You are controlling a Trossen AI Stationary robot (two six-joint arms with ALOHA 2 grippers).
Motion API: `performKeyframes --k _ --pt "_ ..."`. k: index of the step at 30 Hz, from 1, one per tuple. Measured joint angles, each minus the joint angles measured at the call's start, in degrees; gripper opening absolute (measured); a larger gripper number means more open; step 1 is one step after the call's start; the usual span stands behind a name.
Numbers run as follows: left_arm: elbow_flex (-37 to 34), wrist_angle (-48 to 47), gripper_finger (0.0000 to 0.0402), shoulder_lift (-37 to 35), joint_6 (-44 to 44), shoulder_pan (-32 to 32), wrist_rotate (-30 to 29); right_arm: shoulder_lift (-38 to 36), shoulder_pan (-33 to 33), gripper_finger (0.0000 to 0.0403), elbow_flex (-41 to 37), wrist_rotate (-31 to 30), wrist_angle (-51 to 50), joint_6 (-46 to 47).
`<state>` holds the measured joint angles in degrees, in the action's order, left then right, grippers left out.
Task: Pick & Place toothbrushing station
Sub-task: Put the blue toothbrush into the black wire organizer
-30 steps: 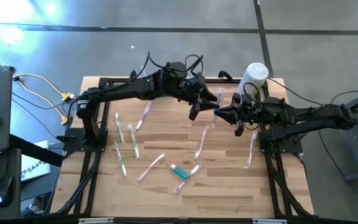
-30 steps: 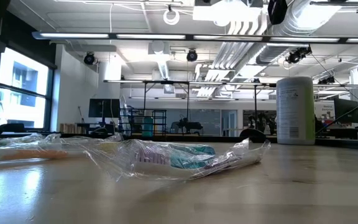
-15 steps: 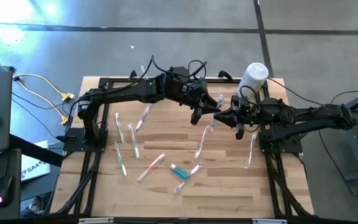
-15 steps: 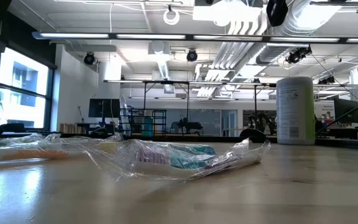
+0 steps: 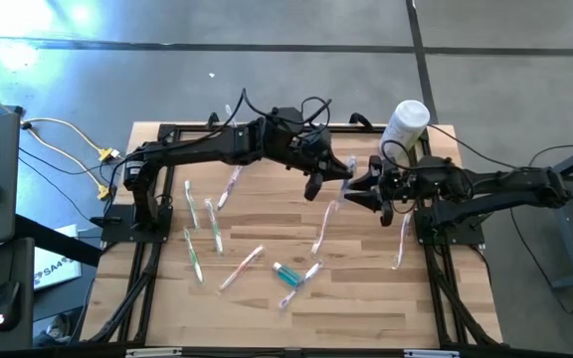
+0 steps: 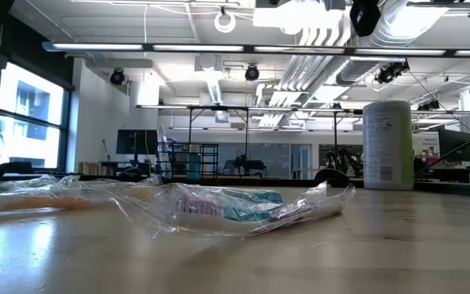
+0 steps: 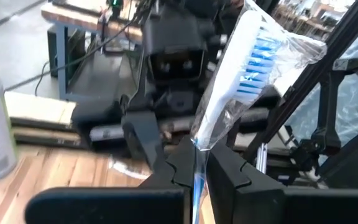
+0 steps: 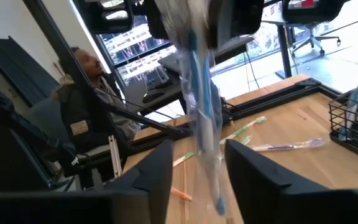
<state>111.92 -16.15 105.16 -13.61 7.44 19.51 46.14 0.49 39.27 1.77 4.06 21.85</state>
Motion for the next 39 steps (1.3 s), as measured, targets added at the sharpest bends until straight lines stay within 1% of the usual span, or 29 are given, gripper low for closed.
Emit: performKeyframes --k 5,7,9,11,15,17,22,25,28,29,33,37,39 --pt "0.0 -4.4 0.0013 -2.3 0.0 0.0 -0.9 -2.2 0.0 0.0184 0.0 -0.1 -4.1 0.5" --pt "0.0 -4.7 0.0013 -3.8 0.1 0.0 -1.1 -3.2 0.0 0.0194 0.0 -0.1 -4.8 0.6" --pt "0.0 -6.1 0.0013 -5.6 1.1 0.0 -2.7 -4.1 0.0 0.0198 0.0 -0.1 -5.1 0.7" --pt "0.0 -10.3 0.0013 -7.9 2.5 0.0 -6.0 -5.0 0.0 0.0200 0.0 -0.1 -5.1 0.6" --pt "0.0 -17.7 0.0013 -12.1 5.7 0.0 -15.9 -6.5 0.0 0.0201 0.0 -0.1 -6.3 0.4" --pt "0.0 -19.2 0.0013 -13.7 6.5 0.0 -19.7 -6.8 0.0 0.0201 0.0 -0.1 -7.1 0.4" --pt "0.1 -21.9 0.0013 -15.3 8.3 0.2 -27.2 -6.7 0.0 0.0201 0.0 -0.1 -8.4 -0.7" --pt "-0.9 -23.5 0.0013 -15.7 8.0 1.9 -28.9 -6.7 0.0 0.0201 0.0 -0.7 -8.6 -2.6" --pt "-5.6 -19.3 0.0013 -17.5 7.1 4.5 -28.4 -6.7 0.0 0.0201 0.0 -2.7 -8.8 -4.1" --pt "-8.0 -18.9 0.0013 -18.5 6.5 5.8 -27.5 -6.7 0.0 0.0201 0.0 -3.2 -8.9 -4.2" --pt "-20.0 -10.3 0.0013 -23.6 5.2 10.3 -24.2 -6.7 -0.6 0.0201 0.0 -3.8 -9.7 -4.2" --pt "-32.6 3.6 0.0013 -29.7 5.8 14.9 -23.0 -6.7 -1.6 0.0201 0.0 -3.8 -9.9 -4.1" --pt "-38.3 10.8 0.0013 -31.0 5.6 17.6 -23.0 -6.7 -2.7 0.0201 0.0 -4.3 -10.0 -4.2"
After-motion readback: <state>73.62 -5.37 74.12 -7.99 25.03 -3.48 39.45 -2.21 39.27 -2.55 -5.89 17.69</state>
